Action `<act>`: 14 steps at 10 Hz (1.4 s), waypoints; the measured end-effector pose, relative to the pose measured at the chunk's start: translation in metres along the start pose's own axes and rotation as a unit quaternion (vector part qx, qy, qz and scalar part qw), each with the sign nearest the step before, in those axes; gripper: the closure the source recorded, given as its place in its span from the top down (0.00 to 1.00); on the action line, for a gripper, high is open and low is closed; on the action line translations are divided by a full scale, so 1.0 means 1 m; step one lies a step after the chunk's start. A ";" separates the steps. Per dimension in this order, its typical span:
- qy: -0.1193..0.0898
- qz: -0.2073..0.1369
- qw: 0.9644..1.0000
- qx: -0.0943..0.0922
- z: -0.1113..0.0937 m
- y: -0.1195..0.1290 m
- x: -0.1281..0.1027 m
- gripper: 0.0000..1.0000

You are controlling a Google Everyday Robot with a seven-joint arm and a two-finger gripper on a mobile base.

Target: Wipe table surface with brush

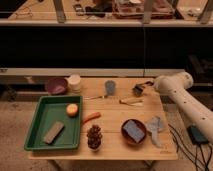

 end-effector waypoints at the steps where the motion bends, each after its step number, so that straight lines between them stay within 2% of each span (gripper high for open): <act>1: -0.005 0.006 1.000 0.001 0.001 0.003 -0.005 0.00; 5: -0.021 0.022 1.000 0.006 0.012 0.011 -0.012 0.00; 9: -0.022 0.020 1.000 0.006 0.036 0.025 0.008 0.00; 10: -0.020 0.018 1.000 0.008 0.039 0.026 0.012 0.00; 12: -0.003 0.014 1.000 0.021 0.041 0.016 0.030 0.00; 14: 0.018 0.011 0.999 0.035 0.033 0.007 0.038 0.00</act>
